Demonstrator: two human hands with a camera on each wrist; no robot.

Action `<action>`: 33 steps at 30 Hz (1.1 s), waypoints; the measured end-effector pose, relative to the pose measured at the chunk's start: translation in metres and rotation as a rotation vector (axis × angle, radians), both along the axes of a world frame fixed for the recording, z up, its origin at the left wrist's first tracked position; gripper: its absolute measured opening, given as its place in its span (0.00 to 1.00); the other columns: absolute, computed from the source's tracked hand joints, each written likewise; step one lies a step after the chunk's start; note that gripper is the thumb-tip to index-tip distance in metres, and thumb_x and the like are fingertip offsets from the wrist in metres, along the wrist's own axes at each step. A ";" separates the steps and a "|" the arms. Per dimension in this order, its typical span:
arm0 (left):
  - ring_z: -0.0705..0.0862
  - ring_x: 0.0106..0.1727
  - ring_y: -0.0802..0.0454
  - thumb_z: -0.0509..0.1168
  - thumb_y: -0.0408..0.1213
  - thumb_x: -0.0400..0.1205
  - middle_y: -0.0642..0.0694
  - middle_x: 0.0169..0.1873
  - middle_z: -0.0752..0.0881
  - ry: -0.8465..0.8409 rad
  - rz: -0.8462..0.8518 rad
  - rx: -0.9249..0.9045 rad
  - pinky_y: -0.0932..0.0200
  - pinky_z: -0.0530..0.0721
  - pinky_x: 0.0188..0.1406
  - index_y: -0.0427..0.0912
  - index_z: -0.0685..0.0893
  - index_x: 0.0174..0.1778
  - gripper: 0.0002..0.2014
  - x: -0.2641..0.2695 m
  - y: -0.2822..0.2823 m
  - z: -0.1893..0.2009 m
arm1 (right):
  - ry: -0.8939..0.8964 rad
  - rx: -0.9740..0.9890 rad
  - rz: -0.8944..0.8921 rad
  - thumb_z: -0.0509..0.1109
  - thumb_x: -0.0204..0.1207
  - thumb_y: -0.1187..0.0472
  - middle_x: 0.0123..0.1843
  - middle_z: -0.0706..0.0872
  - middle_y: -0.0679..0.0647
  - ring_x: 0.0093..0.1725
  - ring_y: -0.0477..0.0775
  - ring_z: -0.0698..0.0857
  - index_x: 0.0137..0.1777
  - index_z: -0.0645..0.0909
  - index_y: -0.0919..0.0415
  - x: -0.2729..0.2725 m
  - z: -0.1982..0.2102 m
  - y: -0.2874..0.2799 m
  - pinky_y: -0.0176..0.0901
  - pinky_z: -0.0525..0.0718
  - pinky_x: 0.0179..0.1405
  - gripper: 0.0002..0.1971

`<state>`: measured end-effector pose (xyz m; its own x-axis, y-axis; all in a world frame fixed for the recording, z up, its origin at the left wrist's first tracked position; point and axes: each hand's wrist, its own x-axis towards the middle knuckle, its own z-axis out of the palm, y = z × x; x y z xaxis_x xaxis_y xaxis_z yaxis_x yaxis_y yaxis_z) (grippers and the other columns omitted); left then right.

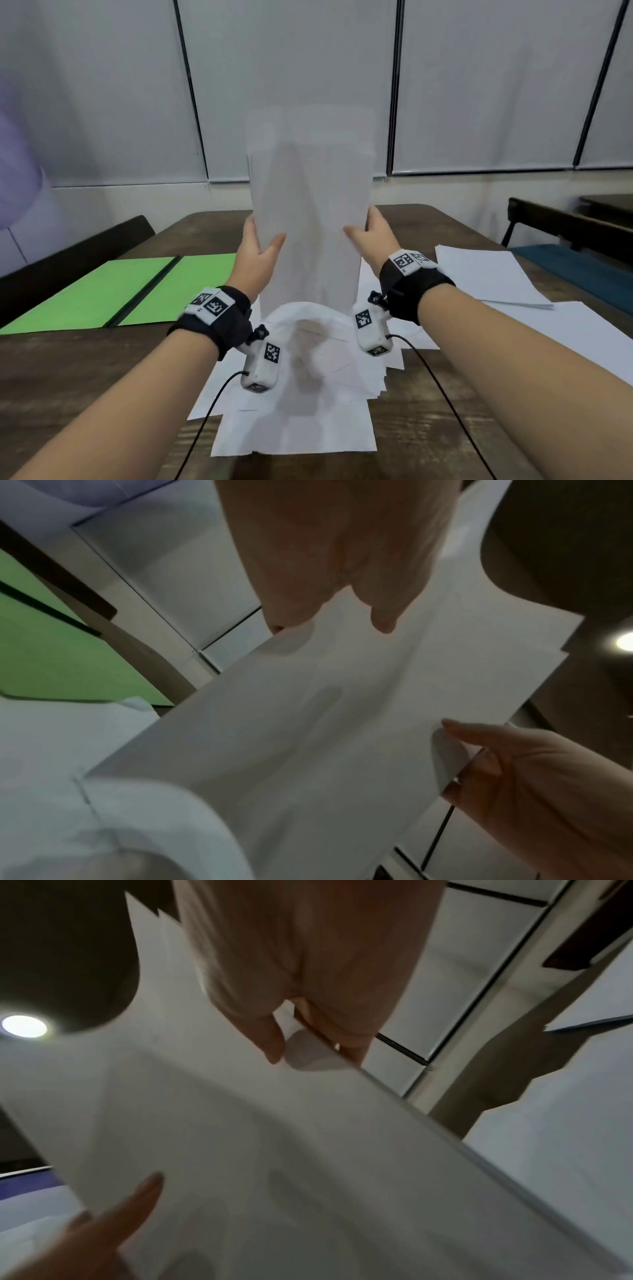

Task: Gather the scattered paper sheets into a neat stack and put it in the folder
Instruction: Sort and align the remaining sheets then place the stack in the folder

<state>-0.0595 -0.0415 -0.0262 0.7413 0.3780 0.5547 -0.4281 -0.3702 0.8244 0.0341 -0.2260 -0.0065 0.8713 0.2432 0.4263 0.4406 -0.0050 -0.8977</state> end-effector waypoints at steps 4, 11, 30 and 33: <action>0.76 0.68 0.58 0.63 0.34 0.84 0.51 0.70 0.75 -0.009 0.011 -0.076 0.61 0.71 0.69 0.44 0.54 0.79 0.31 0.003 -0.010 0.005 | 0.045 -0.010 0.034 0.70 0.75 0.68 0.55 0.84 0.52 0.56 0.57 0.86 0.66 0.67 0.50 -0.005 -0.004 0.001 0.51 0.84 0.60 0.24; 0.78 0.66 0.50 0.65 0.36 0.83 0.47 0.68 0.76 0.183 0.030 -0.122 0.53 0.75 0.69 0.41 0.53 0.78 0.32 0.011 0.002 -0.035 | 0.290 -0.330 -0.026 0.72 0.69 0.61 0.56 0.88 0.62 0.55 0.61 0.86 0.62 0.81 0.65 0.009 -0.058 -0.004 0.51 0.82 0.62 0.21; 0.80 0.55 0.48 0.63 0.35 0.83 0.46 0.54 0.80 0.114 0.174 0.021 0.53 0.78 0.55 0.43 0.72 0.59 0.10 0.031 0.004 -0.032 | 0.155 -0.138 -0.063 0.63 0.77 0.74 0.42 0.85 0.54 0.39 0.53 0.80 0.36 0.79 0.56 0.025 -0.066 -0.029 0.40 0.78 0.39 0.13; 0.81 0.51 0.44 0.65 0.37 0.83 0.43 0.47 0.81 0.195 0.158 -0.009 0.48 0.80 0.55 0.40 0.72 0.53 0.09 0.041 -0.001 -0.020 | 0.179 -0.205 -0.076 0.74 0.73 0.66 0.43 0.88 0.59 0.39 0.55 0.83 0.45 0.83 0.64 0.024 -0.056 -0.038 0.48 0.82 0.42 0.04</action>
